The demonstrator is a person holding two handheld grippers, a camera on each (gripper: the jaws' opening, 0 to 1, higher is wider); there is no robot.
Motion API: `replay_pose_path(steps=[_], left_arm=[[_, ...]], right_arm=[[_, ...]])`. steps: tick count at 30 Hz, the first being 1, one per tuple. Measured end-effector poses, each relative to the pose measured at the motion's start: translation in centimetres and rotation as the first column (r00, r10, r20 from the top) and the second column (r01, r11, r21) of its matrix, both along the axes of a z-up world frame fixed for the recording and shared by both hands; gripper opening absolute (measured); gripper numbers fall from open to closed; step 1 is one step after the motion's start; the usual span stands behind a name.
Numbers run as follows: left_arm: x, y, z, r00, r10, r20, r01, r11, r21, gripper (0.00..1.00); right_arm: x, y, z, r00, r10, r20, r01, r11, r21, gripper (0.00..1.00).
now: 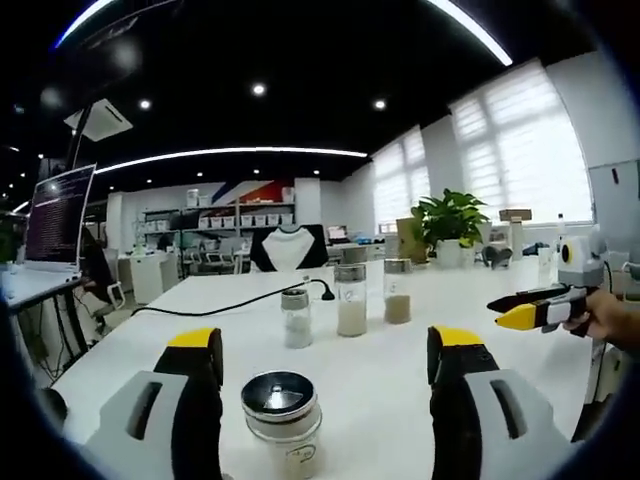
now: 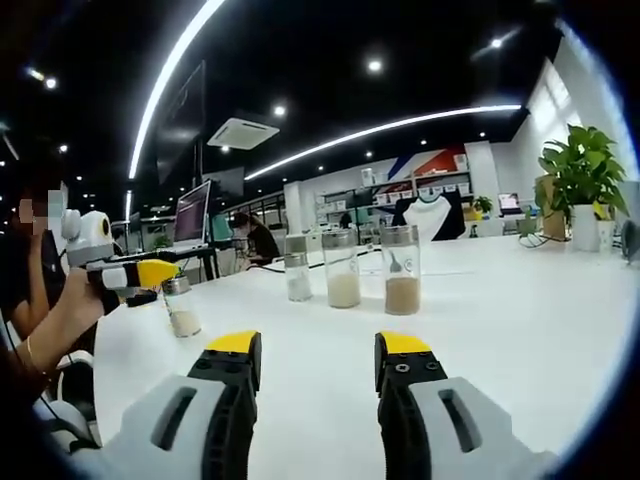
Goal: Rotate the seasoning bottle until the label or dispensing opening points toward the visible target arrow and the bottle remains upright within the marked orientation range
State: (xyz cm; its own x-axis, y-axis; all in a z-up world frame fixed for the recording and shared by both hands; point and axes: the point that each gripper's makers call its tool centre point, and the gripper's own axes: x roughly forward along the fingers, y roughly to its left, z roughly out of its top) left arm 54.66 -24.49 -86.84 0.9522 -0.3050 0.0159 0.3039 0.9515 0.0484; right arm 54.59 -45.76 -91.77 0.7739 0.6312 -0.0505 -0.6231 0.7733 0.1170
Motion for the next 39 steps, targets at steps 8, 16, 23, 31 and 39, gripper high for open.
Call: replay_pose_path(steps=[8,16,23,31,39], left_arm=[[2.2,-3.7,1.2,0.995,-0.098,0.010,0.099,0.991,-0.093,0.87],[3.7,-6.0,1.7,0.988,-0.156,0.021,0.157,0.977,-0.142,0.83],[4.1,-8.1,2.8,0.978,-0.198,0.058,0.202,0.976,-0.079,0.77],[5.5,-11.5,-1.5,0.969,-0.243,-0.051,0.246,0.968,0.049,0.75],[6.2,-12.7,-2.8,0.963,-0.258,-0.072,0.262,0.963,0.058,0.61]], right_arm=[[0.0,-0.5,0.3,1.000,-0.005,0.003,0.005,1.000,0.005,0.44],[0.2,-1.6,0.4,1.000,-0.018,-0.001,0.018,1.000,0.019,0.44],[0.4,-2.2,0.8,1.000,-0.023,0.003,0.023,0.999,0.034,0.44],[0.6,-2.2,1.0,1.000,-0.015,0.001,0.015,0.999,0.036,0.44],[0.8,-2.4,1.2,1.000,-0.018,0.003,0.018,0.999,0.037,0.44]])
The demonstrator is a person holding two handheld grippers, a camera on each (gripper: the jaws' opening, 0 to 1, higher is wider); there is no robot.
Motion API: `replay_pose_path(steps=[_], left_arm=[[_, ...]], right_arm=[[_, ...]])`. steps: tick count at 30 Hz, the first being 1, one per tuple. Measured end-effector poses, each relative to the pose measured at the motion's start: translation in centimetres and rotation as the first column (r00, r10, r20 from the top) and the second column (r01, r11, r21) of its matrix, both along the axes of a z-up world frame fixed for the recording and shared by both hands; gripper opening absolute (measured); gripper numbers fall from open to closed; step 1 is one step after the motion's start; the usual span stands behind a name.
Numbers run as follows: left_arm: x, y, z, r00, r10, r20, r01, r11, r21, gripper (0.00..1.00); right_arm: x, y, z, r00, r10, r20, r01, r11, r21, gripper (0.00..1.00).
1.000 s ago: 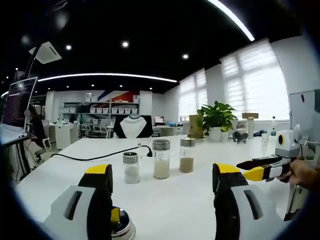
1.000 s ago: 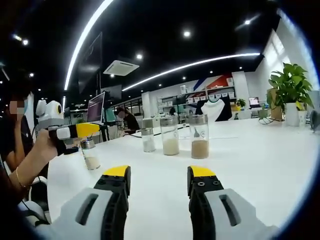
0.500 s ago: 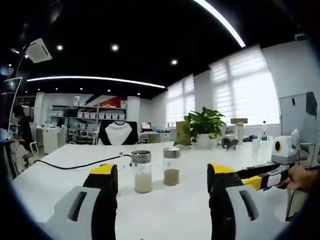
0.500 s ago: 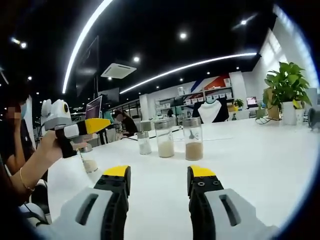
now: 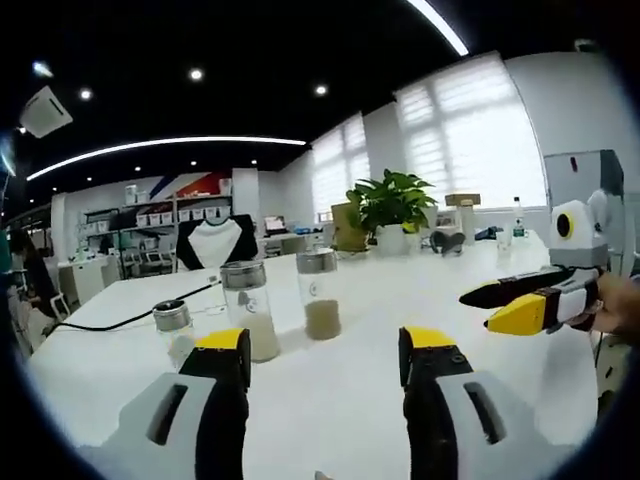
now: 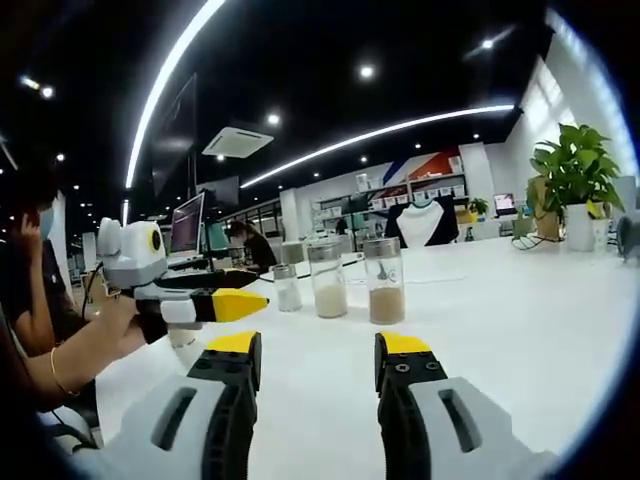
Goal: Rotate the seasoning bottle until the label or dispensing opening points toward the visible target arrow and the bottle remains upright within the marked orientation range
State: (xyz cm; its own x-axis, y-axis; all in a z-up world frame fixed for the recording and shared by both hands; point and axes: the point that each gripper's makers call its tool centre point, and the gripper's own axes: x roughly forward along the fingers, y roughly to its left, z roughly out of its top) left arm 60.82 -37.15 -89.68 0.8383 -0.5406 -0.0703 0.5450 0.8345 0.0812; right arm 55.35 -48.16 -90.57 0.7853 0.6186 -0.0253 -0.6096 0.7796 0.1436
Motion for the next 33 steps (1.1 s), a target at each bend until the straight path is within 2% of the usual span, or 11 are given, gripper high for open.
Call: replay_pose_path(steps=[7,11,14,17,19,27,29,30,31,32,33], left_arm=[[0.0,0.1,-1.7,0.999,-0.001,-0.036,0.003,0.999,0.047,0.56],[0.8,0.9,-1.6,0.998,0.047,-0.031,-0.046,0.998,0.036,0.61],[1.6,1.5,-1.3,0.996,0.074,-0.046,-0.076,0.996,-0.037,0.69],[2.2,2.2,-1.1,0.994,0.102,-0.045,-0.105,0.992,-0.070,0.74],[2.6,2.4,-1.0,0.991,0.122,-0.061,-0.129,0.983,-0.129,0.76],[3.2,2.0,-1.2,0.988,0.117,-0.097,-0.136,0.967,-0.215,0.83],[3.1,1.8,-1.2,0.991,0.106,-0.088,-0.122,0.971,-0.208,0.78],[3.0,1.7,-1.1,0.990,0.110,-0.088,-0.126,0.970,-0.207,0.72],[3.4,2.5,-0.6,0.983,0.170,-0.075,-0.184,0.951,-0.249,0.64],[3.4,2.9,-0.1,0.981,0.187,-0.047,-0.193,0.945,-0.264,0.57],[3.1,2.6,-0.1,0.986,0.158,-0.051,-0.166,0.949,-0.267,0.58]], right_arm=[[0.1,0.2,0.0,1.000,0.006,-0.002,-0.006,1.000,0.001,0.44],[0.2,0.4,0.1,1.000,0.010,-0.001,-0.010,1.000,0.003,0.44],[0.3,0.5,0.2,1.000,0.008,-0.002,-0.007,1.000,0.009,0.44],[0.4,0.6,0.4,1.000,0.009,0.002,-0.009,1.000,0.011,0.44],[0.6,0.6,0.4,1.000,0.006,0.002,-0.006,1.000,0.008,0.44],[0.9,0.8,0.1,1.000,0.011,-0.008,-0.011,1.000,0.002,0.44],[0.9,0.8,0.1,1.000,0.012,-0.010,-0.012,1.000,0.000,0.44],[1.0,0.8,0.1,1.000,0.011,-0.011,-0.011,1.000,0.001,0.44],[1.0,0.8,0.1,1.000,0.011,-0.012,-0.011,1.000,0.002,0.44],[1.1,0.8,0.0,1.000,0.012,-0.012,-0.012,1.000,0.004,0.44],[1.1,0.9,0.0,1.000,0.012,-0.013,-0.012,1.000,0.004,0.44]])
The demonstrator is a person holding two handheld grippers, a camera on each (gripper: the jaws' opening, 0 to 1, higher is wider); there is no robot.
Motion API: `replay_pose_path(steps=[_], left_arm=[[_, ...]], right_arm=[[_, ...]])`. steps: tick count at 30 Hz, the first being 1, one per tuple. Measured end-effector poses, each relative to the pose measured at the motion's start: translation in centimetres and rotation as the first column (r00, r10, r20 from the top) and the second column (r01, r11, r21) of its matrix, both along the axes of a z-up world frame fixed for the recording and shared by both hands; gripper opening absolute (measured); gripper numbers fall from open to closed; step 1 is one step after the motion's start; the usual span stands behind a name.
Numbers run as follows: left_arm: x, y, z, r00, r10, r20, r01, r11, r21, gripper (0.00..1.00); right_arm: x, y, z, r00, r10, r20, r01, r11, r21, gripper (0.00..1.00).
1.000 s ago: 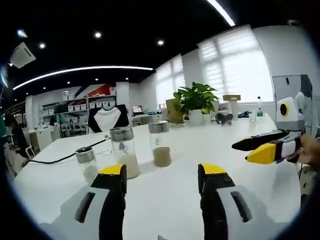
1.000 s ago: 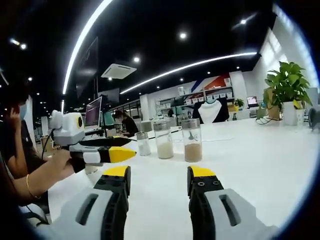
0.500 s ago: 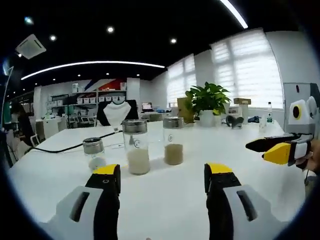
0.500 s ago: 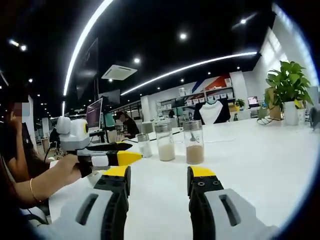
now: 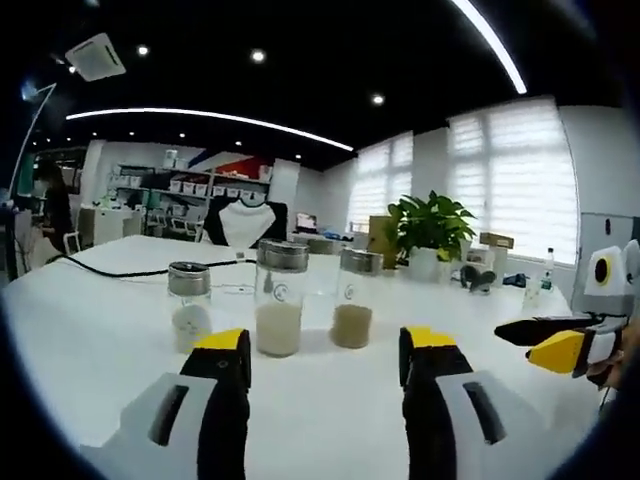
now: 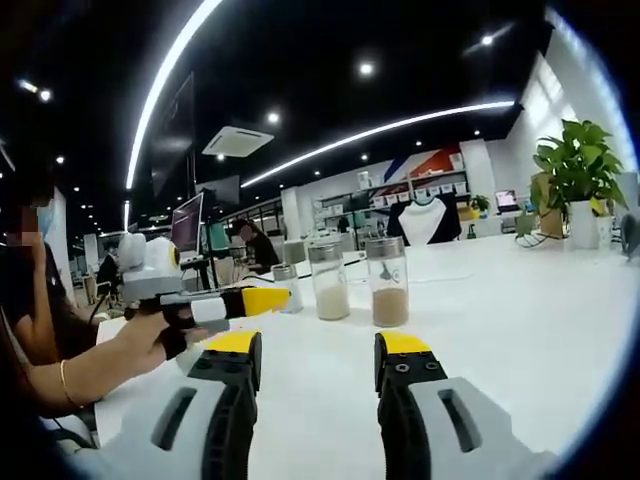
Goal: Rotate the seasoning bottle until the label or dispensing opening points toward the visible target arrow and the bottle remains upright within the marked orientation range
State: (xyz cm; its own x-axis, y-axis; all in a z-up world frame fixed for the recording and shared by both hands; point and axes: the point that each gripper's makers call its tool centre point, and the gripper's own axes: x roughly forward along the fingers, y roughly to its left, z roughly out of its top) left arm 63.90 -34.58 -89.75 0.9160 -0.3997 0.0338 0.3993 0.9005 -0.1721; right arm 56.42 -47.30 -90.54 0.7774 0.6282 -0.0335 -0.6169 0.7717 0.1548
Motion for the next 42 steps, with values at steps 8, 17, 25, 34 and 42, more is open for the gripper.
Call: replay_pose_path(steps=[8,17,25,34,42], left_arm=[[0.4,0.7,-0.9,0.999,0.021,-0.045,-0.021,1.000,0.003,0.62],[3.1,2.5,-1.0,0.990,0.128,-0.067,-0.126,0.992,0.028,0.67],[4.9,4.9,-1.6,0.959,0.263,-0.103,-0.256,0.964,0.076,0.70],[8.1,7.1,-3.0,0.914,0.389,-0.111,-0.372,0.916,0.149,0.69],[9.4,8.4,-3.8,0.898,0.427,-0.110,-0.399,0.892,0.212,0.51]], right_arm=[[0.0,0.2,0.0,1.000,0.007,-0.002,-0.007,1.000,0.003,0.44],[0.1,0.2,-0.1,1.000,0.009,-0.005,-0.009,1.000,0.006,0.44],[0.4,0.0,-0.1,1.000,0.014,-0.007,-0.014,1.000,0.010,0.44],[0.4,-0.1,0.2,1.000,0.020,0.003,-0.020,1.000,0.011,0.44],[0.6,-1.3,-0.4,1.000,-0.004,-0.012,0.004,1.000,0.009,0.44]])
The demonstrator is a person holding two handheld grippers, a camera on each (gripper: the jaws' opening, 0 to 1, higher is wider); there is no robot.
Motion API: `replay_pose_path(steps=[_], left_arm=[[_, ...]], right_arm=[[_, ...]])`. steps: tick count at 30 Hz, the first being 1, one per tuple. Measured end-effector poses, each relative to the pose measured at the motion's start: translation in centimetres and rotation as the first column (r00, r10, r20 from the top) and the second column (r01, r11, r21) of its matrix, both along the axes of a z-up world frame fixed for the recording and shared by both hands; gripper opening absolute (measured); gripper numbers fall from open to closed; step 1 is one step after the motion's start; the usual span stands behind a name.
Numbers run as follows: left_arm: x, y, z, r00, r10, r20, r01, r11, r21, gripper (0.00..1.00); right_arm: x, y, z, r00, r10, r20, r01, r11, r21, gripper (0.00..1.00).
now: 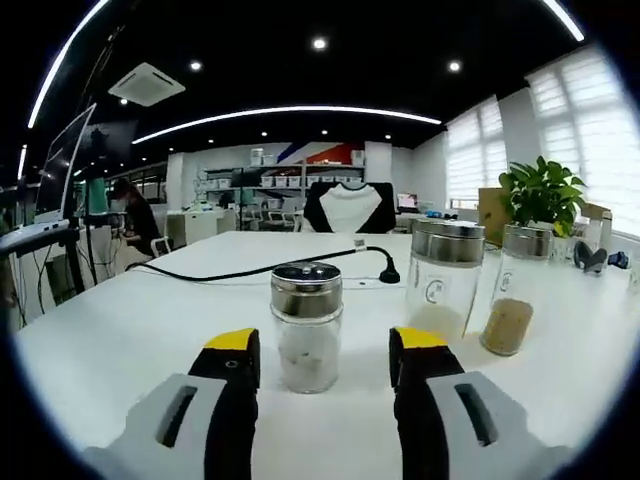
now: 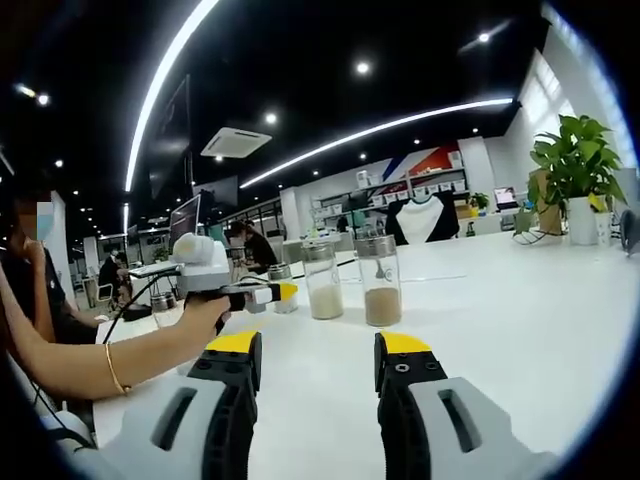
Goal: Rotate the seasoning bottle until the label or dispensing opening points toward the visible target arrow and the bottle remains upright within the marked orientation range
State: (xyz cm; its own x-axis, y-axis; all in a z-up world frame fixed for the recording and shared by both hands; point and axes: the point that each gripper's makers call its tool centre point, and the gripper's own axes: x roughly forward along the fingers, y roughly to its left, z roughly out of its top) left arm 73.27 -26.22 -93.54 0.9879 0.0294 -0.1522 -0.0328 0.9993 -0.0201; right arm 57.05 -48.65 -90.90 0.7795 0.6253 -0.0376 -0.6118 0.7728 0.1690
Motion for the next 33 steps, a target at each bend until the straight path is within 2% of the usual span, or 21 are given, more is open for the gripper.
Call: replay_pose_path(steps=[7,13,15,21,23,26,29,33], left_arm=[[0.9,0.6,0.0,1.000,0.023,0.012,-0.023,0.999,-0.034,0.52],[1.9,0.9,0.5,0.999,0.038,0.021,-0.037,0.999,-0.026,0.52],[2.4,0.9,0.3,0.999,0.034,0.002,-0.034,0.999,-0.010,0.52],[3.0,1.2,0.9,0.999,0.040,0.031,-0.040,0.999,-0.006,0.40],[3.3,1.2,0.8,0.999,0.032,0.033,-0.032,0.999,-0.024,0.39],[3.6,1.3,0.3,0.999,0.037,0.026,-0.037,0.999,-0.018,0.40],[3.7,1.4,0.2,0.999,0.038,0.030,-0.037,0.998,-0.051,0.40],[3.7,1.4,0.2,0.999,0.041,0.029,-0.040,0.998,-0.044,0.39]], right_arm=[[0.3,-0.5,-0.1,1.000,-0.012,-0.004,0.012,1.000,0.002,0.44],[0.6,-0.7,-0.2,1.000,-0.015,-0.007,0.015,1.000,0.000,0.44],[0.7,-0.8,-0.2,1.000,-0.015,-0.007,0.015,1.000,0.000,0.44],[0.9,-0.8,-0.2,1.000,-0.015,-0.009,0.015,1.000,-0.001,0.44],[1.0,-0.9,-0.3,1.000,-0.018,-0.011,0.018,1.000,-0.001,0.44],[1.2,-1.0,-0.3,1.000,-0.022,-0.014,0.022,1.000,-0.002,0.44],[1.3,-1.1,-0.3,1.000,-0.026,-0.016,0.026,1.000,-0.003,0.44],[1.4,-1.0,-0.4,1.000,-0.026,-0.017,0.026,1.000,-0.005,0.44]])
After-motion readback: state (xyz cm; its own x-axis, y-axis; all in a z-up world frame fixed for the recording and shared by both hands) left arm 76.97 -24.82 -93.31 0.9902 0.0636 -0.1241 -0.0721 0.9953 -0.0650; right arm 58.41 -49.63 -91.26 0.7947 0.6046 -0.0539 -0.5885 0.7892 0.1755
